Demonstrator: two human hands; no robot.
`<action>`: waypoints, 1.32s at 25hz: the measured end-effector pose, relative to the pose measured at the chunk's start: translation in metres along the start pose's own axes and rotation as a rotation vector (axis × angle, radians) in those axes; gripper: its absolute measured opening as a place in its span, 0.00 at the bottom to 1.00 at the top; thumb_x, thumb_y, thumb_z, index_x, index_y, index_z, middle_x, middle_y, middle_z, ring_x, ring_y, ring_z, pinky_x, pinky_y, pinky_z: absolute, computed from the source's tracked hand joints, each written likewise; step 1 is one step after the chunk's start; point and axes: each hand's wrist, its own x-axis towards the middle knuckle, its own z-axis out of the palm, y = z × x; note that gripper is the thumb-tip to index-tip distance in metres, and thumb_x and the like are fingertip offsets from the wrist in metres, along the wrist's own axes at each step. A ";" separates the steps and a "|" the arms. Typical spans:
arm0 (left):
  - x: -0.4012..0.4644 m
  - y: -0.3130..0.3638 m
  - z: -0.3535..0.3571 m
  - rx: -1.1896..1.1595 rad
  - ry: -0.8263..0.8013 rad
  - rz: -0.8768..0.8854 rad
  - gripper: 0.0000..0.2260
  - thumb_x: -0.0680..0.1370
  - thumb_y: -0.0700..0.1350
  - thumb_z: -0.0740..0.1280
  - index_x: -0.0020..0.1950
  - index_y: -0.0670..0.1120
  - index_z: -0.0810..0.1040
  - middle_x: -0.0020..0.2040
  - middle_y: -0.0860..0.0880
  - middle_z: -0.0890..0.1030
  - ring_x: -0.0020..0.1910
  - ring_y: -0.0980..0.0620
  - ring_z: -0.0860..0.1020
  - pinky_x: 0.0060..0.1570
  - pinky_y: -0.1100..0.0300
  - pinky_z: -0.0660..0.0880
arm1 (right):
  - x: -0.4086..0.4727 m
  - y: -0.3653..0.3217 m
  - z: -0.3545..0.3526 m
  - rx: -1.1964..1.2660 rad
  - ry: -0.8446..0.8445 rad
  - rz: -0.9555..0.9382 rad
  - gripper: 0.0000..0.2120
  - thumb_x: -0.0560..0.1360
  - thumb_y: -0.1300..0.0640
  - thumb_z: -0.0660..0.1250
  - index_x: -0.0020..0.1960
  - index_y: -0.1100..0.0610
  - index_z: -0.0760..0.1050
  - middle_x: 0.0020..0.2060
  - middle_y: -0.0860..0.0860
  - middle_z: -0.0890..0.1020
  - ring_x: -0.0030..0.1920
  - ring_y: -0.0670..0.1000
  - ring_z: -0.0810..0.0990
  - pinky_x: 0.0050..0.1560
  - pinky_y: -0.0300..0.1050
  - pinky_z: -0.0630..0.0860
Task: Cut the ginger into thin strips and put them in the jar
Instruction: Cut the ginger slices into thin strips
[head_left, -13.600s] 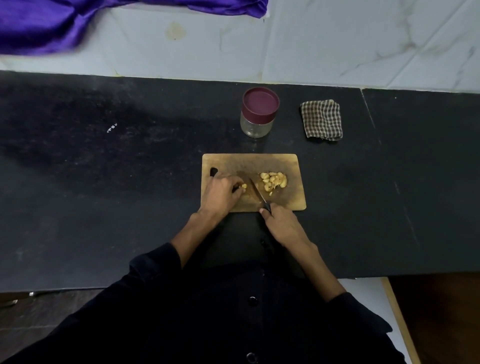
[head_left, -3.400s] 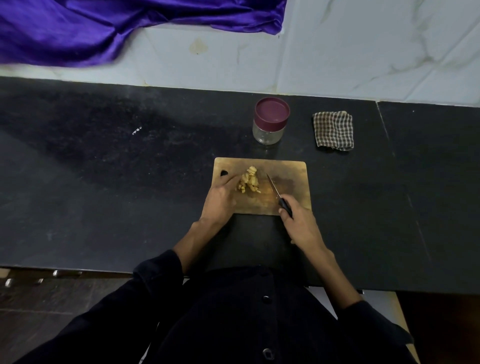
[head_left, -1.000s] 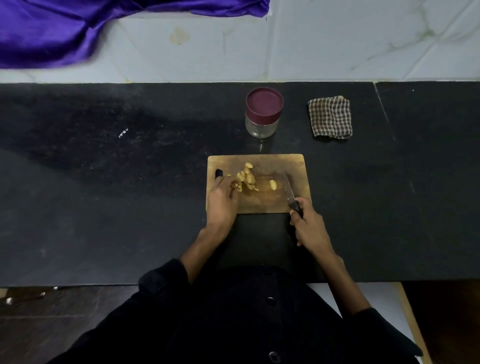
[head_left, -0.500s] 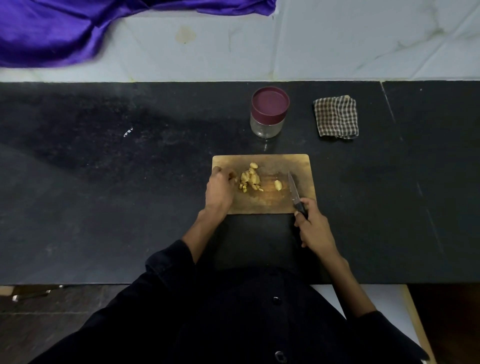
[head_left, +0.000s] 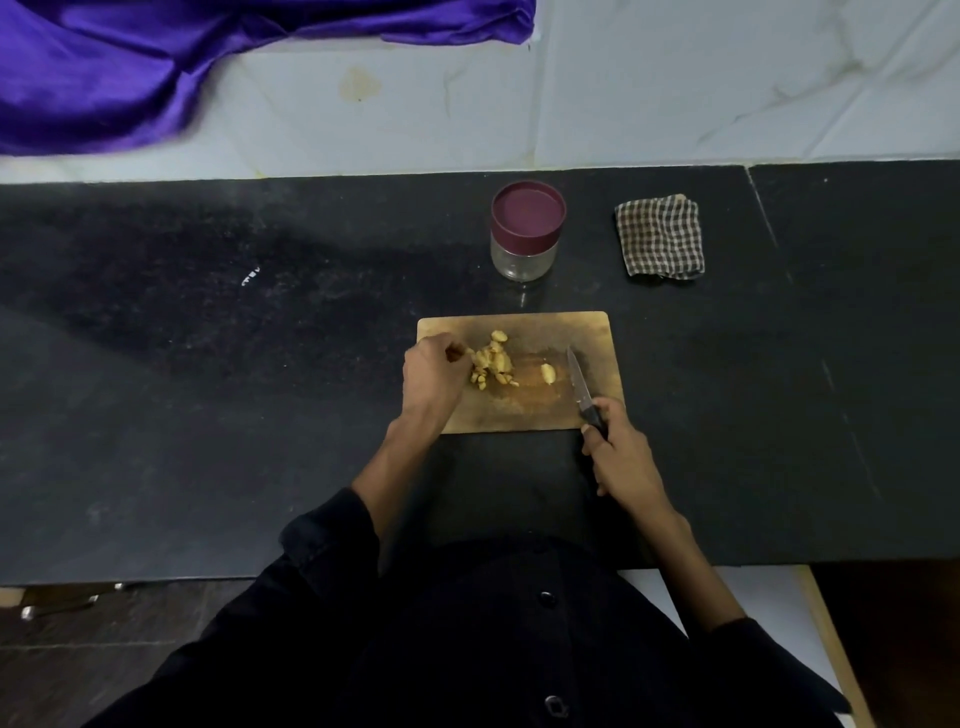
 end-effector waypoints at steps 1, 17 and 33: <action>-0.003 0.005 0.000 -0.047 -0.001 0.020 0.04 0.76 0.39 0.68 0.45 0.41 0.82 0.39 0.46 0.82 0.35 0.49 0.81 0.34 0.53 0.81 | 0.000 -0.001 0.000 0.000 -0.002 -0.002 0.14 0.83 0.57 0.57 0.68 0.48 0.64 0.45 0.55 0.79 0.33 0.52 0.77 0.25 0.41 0.74; -0.005 0.049 0.065 0.024 -0.214 0.048 0.07 0.79 0.40 0.66 0.54 0.42 0.82 0.50 0.47 0.82 0.41 0.55 0.79 0.44 0.54 0.81 | -0.001 0.000 -0.001 -0.035 0.020 -0.046 0.13 0.82 0.58 0.57 0.65 0.49 0.66 0.44 0.56 0.79 0.36 0.56 0.79 0.28 0.53 0.80; -0.017 0.033 0.068 0.109 -0.189 0.135 0.10 0.76 0.35 0.67 0.56 0.43 0.79 0.48 0.48 0.83 0.47 0.54 0.81 0.44 0.65 0.76 | -0.013 -0.007 0.004 -0.070 -0.053 -0.037 0.10 0.83 0.58 0.56 0.63 0.49 0.65 0.43 0.56 0.78 0.32 0.54 0.79 0.23 0.46 0.76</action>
